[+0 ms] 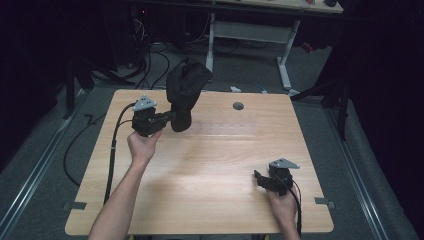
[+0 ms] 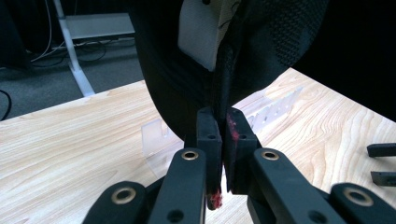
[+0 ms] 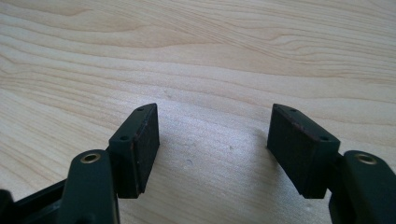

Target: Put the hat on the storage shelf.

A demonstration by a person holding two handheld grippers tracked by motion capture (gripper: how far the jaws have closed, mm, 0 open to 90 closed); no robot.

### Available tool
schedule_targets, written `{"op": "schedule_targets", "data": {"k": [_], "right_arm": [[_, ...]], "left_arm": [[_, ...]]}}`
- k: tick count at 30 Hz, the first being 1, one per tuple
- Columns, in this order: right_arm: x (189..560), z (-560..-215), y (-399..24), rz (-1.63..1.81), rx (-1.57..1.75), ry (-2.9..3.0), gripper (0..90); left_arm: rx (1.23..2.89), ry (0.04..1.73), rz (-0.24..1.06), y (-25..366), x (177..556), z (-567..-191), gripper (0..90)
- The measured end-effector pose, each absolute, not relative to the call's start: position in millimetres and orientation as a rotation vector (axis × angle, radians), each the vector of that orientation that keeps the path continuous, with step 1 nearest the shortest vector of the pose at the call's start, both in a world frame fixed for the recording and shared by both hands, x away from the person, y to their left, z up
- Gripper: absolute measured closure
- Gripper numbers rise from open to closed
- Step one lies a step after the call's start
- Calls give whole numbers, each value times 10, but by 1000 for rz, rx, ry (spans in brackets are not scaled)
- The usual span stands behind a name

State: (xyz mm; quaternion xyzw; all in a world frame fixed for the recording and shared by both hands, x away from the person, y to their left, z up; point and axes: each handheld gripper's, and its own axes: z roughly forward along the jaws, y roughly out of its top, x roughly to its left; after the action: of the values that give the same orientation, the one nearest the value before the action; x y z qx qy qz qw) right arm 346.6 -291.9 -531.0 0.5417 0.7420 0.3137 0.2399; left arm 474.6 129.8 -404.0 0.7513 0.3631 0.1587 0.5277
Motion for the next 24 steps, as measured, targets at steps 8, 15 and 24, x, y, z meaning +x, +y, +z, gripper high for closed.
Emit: {"op": "schedule_targets", "data": {"k": [8,15,24], "right_arm": [[3465,-5310,-2919,858,1482,2031,343],[3464,-5309,-2918,858,1482,2032,343],[3464,-5309,-2919,858,1480,2033,343]], "left_arm": [[1806,876,383,1230,4817,-4114,868],[1828,891,360,1181,4881,-4217,866],[1813,928,305,1262,4902,-4319,858]]}}
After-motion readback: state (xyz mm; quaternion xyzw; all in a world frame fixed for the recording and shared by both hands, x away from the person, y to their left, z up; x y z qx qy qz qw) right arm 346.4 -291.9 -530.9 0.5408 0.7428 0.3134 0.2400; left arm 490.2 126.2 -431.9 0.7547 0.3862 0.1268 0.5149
